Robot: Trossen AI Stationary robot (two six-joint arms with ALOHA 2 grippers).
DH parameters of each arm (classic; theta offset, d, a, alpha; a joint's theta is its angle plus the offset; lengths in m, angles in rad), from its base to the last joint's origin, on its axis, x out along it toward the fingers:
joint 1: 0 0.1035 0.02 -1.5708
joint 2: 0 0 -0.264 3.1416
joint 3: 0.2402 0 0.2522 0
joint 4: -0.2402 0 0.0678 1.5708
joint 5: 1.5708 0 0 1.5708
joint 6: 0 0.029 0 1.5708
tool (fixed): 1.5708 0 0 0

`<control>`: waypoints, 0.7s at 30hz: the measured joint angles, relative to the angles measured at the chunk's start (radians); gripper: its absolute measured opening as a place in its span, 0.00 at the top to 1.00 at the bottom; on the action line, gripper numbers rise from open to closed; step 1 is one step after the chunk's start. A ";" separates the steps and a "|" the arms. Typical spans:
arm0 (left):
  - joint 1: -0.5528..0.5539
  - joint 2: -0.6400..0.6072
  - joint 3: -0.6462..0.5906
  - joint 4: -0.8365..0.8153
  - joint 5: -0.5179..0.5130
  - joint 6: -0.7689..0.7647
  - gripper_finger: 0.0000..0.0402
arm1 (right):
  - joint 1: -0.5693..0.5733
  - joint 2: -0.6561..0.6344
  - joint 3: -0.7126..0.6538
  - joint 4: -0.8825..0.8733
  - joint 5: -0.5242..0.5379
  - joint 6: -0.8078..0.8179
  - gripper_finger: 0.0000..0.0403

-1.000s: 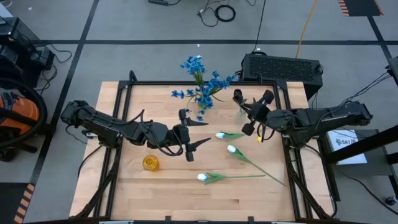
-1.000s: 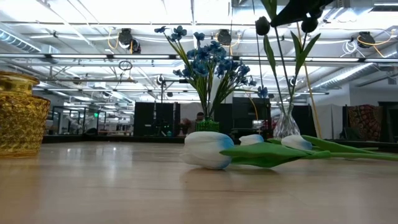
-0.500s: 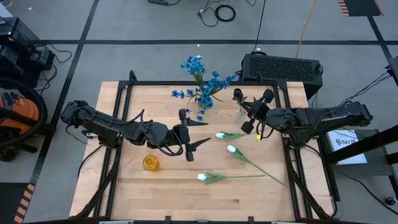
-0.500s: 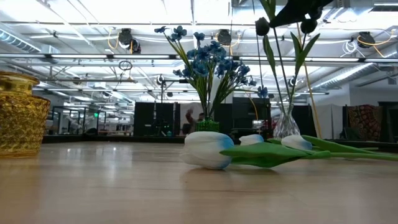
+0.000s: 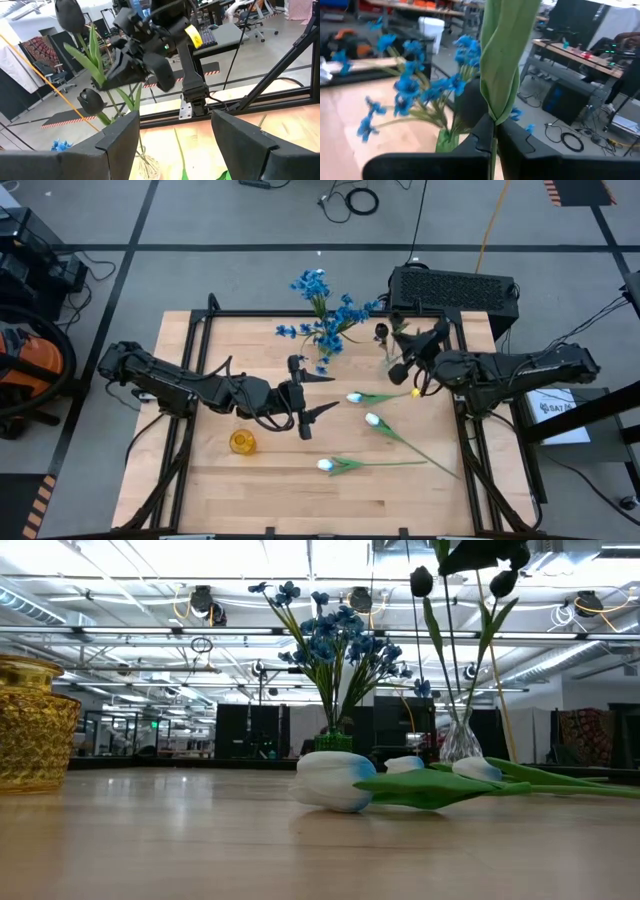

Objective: Sort flowers into vase by color
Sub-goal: Put the black tulip into the transparent vase

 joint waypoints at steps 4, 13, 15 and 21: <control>0.000 0.000 0.000 0.000 0.000 0.000 0.37 | 0.000 -0.013 0.000 0.040 0.011 0.041 0.98; 0.000 0.000 0.000 0.000 0.000 0.000 0.37 | -0.010 0.043 0.000 0.025 0.086 0.098 0.98; 0.000 0.000 0.000 0.000 0.000 0.000 0.37 | -0.011 0.067 0.000 0.025 0.086 0.098 0.98; 0.000 0.000 0.000 0.000 0.000 0.000 0.37 | -0.042 0.100 0.000 0.086 0.084 0.030 0.98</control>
